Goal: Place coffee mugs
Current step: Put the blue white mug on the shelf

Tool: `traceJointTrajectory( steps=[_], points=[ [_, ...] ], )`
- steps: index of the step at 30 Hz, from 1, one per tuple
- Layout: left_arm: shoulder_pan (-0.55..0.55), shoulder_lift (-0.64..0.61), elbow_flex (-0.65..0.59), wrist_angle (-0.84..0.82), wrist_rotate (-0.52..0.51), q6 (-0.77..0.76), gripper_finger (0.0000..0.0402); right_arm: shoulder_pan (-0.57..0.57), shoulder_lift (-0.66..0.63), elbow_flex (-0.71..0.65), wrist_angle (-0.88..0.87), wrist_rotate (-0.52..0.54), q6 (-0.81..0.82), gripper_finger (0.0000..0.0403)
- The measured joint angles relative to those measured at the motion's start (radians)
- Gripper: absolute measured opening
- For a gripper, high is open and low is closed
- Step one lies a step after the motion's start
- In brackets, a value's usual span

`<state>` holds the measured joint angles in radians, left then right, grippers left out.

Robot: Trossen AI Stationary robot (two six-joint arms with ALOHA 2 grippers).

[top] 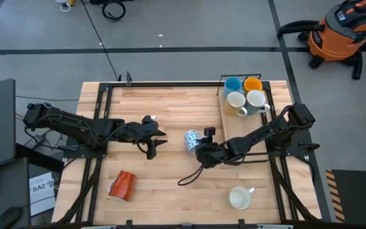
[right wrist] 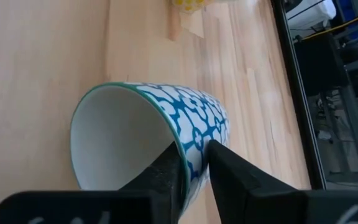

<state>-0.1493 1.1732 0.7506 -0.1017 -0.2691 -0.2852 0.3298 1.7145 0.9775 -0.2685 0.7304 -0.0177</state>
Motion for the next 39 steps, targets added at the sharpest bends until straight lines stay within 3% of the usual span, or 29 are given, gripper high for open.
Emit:
traceJointTrajectory(
  steps=[14,19,27,31,39],
  points=[
    [0.0,0.0,0.0,0.0,0.0,0.0,0.0155,-0.001,0.0,0.0,0.053,0.017,0.002,0.0029],
    [0.0,0.0,0.0,0.0,0.0,0.0,0.0155,-0.001,0.0,0.0,0.066,0.015,0.002,0.0032],
    [0.0,0.0,0.0,0.0,0.0,0.0,0.0155,-0.004,-0.019,0.052,0.058,-0.074,0.0,0.0029],
    [0.0,0.0,0.0,-0.001,0.0,0.0,0.0155,-0.02,-0.032,0.126,-0.042,-0.172,0.001,0.0029],
    [0.0,0.0,0.0,-0.002,0.0,0.0,0.0155,-0.055,-0.034,0.349,-0.416,-0.281,0.011,0.003]
  ],
)
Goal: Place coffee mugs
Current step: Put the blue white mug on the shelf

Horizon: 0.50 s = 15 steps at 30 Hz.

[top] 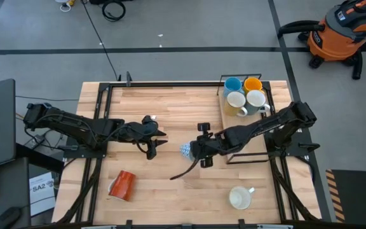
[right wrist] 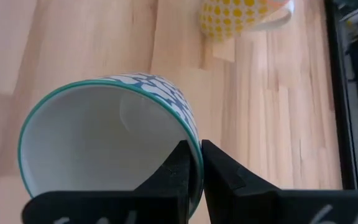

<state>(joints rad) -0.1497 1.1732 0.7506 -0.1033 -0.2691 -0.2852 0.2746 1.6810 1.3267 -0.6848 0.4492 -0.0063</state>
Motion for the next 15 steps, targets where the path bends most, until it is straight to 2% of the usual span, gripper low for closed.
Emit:
traceJointTrajectory(
  steps=[9,15],
  points=[
    [0.0,0.0,0.0,0.0,0.0,0.0,0.0155,-0.015,-0.001,0.216,-0.378,-0.06,0.012,0.0031],
    [0.0,0.0,0.0,0.0,0.0,0.0,0.0155,-0.017,-0.052,0.238,-0.462,-0.104,0.032,0.0031]
  ],
)
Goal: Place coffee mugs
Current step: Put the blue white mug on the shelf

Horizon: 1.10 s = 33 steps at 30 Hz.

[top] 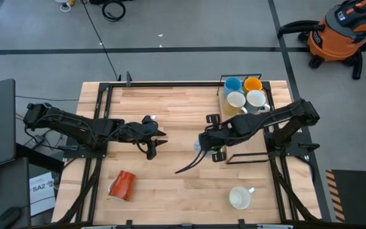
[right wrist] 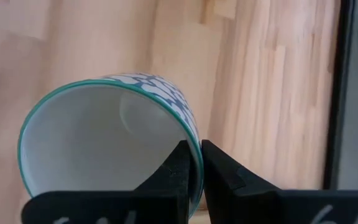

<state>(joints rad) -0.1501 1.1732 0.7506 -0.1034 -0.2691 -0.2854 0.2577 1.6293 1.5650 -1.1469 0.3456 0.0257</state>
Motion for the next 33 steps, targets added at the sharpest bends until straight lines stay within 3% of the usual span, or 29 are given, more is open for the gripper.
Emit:
traceJointTrajectory(
  steps=[10,25,33],
  points=[
    [0.0,0.0,0.0,0.0,0.0,0.0,0.0155,-0.035,-0.152,0.001,-0.191,-0.051,0.049,0.0032],
    [0.0,0.0,0.0,-0.001,0.0,0.0,0.0155,-0.159,-0.394,-0.004,-0.431,-0.033,0.076,0.0032],
    [0.0,0.0,0.0,-0.001,0.0,0.0,0.0155,-0.222,-0.515,-0.15,-0.424,-0.037,0.016,0.0032]
  ],
)
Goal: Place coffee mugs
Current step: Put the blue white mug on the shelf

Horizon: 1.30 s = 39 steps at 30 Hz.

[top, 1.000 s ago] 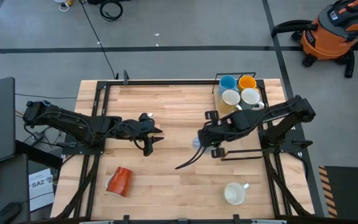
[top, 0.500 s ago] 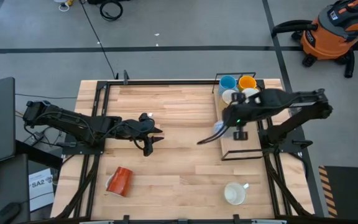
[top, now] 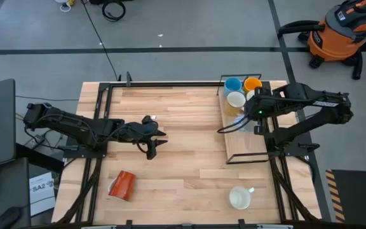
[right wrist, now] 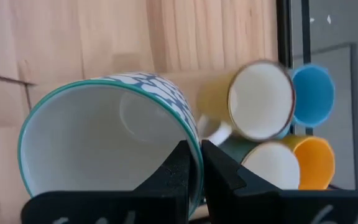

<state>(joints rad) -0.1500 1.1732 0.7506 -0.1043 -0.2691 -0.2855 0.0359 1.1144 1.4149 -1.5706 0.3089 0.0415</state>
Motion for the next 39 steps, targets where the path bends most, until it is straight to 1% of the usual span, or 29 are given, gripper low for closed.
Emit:
traceJointTrajectory(
  steps=[5,12,17,29,35,39],
  points=[
    [0.0,0.0,0.0,0.0,0.0,0.0,0.0155,-0.031,-0.057,-0.096,0.0,-0.063,-0.042,0.0032],
    [0.0,0.0,0.0,0.0,0.0,0.0,0.0155,-0.077,-0.102,-0.216,0.002,-0.064,-0.094,0.0032],
    [0.0,0.0,0.0,0.0,0.0,0.002,0.0155,-0.128,-0.108,-0.299,0.001,-0.067,-0.104,0.0032],
    [0.0,0.0,0.0,0.0,0.0,0.003,0.0155,-0.285,-0.107,-0.406,0.003,-0.041,-0.129,0.0032],
    [0.0,0.0,0.0,0.0,0.0,0.004,0.0155,-0.355,-0.107,-0.468,0.053,-0.045,-0.148,0.0032],
    [0.0,0.0,0.0,0.0,0.0,0.004,0.0155,-0.395,-0.107,-0.477,0.092,-0.05,-0.172,0.0032]
  ],
)
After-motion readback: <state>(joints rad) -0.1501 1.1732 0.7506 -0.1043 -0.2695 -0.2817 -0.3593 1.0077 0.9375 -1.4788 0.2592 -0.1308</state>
